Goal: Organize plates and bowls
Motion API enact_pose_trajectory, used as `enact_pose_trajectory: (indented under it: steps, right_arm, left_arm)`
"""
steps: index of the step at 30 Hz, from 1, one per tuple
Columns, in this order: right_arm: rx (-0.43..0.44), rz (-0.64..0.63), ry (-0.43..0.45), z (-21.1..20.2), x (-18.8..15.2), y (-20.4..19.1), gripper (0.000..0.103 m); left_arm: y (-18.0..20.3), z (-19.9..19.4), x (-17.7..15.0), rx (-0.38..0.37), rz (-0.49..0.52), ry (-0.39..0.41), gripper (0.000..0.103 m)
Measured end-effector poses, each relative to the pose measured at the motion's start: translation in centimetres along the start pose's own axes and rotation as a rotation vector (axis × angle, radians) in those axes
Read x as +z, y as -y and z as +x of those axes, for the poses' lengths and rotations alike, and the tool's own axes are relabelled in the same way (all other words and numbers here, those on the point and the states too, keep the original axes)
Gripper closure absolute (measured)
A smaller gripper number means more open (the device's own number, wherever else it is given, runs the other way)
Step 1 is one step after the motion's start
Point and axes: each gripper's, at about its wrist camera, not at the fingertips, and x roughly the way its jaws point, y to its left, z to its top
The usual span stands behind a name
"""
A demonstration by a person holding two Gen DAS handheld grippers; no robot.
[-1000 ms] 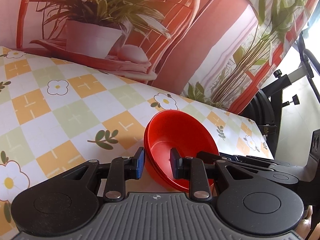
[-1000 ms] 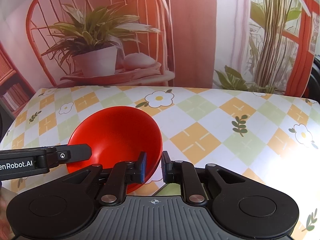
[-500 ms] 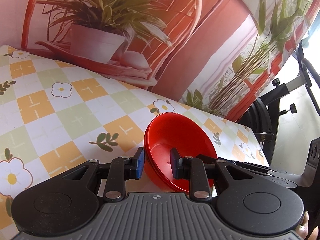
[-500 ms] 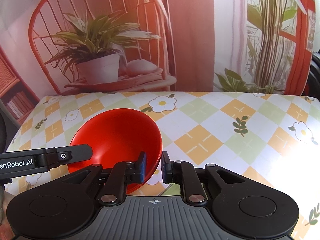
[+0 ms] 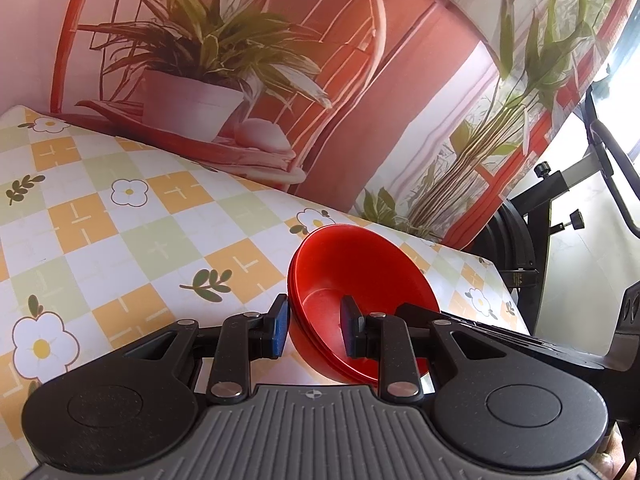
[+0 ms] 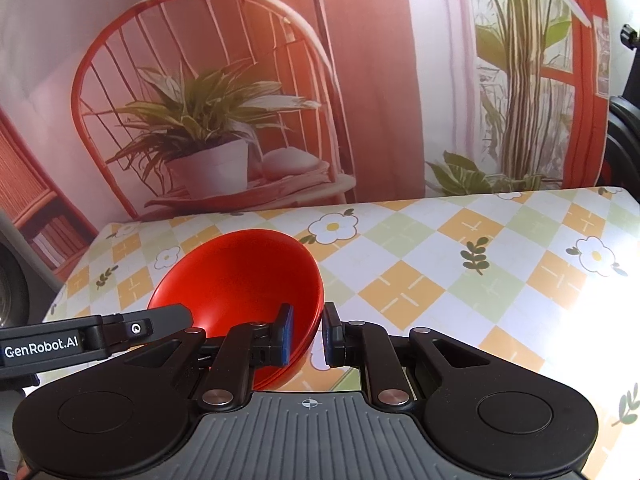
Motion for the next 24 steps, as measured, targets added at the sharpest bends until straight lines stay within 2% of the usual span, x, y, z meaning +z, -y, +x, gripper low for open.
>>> enact_pose_trajectory:
  steps: [13,24]
  right_arm:
    - [0.012,0.050,0.058,-3.9,-1.0,0.9,0.089]
    - [-0.006,0.109,0.104,-7.3,-2.3,4.3,0.089]
  left_arm:
    - [2.1,-1.8,-0.8,-0.014,0.045,-0.002,0.076]
    - [5.9,-1.5,-2.5,-0.036,0.122,-0.038,0.076]
